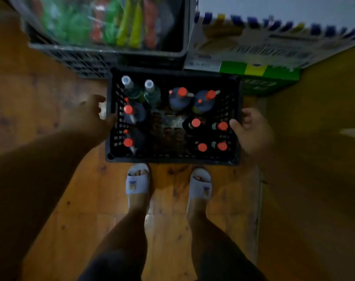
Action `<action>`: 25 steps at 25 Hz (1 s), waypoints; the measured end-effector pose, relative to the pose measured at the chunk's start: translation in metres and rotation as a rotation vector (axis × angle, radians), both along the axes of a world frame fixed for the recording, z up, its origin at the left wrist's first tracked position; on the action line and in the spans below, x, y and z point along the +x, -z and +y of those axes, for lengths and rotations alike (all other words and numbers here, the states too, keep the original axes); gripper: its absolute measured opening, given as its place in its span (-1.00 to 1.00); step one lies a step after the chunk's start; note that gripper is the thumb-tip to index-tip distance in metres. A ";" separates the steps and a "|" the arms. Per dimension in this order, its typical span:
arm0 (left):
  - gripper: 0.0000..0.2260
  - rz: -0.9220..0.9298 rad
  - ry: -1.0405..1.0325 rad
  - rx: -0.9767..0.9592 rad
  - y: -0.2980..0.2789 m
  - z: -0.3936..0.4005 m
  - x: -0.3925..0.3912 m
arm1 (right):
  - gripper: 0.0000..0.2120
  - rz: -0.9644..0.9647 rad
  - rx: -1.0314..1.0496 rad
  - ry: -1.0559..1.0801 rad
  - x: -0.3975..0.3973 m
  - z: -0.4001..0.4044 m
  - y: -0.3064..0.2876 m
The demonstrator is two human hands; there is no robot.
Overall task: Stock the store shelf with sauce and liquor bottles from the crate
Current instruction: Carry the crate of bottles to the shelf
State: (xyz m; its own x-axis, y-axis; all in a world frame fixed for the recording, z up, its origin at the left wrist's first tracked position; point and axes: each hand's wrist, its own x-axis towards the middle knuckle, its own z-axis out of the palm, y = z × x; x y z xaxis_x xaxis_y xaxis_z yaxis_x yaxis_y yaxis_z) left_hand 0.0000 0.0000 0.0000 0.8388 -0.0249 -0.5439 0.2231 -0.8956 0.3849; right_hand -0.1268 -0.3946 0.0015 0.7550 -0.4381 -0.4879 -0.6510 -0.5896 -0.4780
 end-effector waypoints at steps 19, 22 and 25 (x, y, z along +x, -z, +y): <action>-0.85 0.036 -0.250 -0.393 0.121 -0.010 0.013 | -0.63 -0.163 0.220 0.049 0.011 -0.034 0.130; -0.77 -0.051 -0.266 -0.301 0.125 -0.014 0.010 | -0.67 -0.166 0.265 0.053 0.015 -0.039 0.129; -0.73 -0.086 -0.303 -0.281 0.127 -0.021 0.007 | -0.71 -0.179 0.206 0.100 0.017 -0.034 0.133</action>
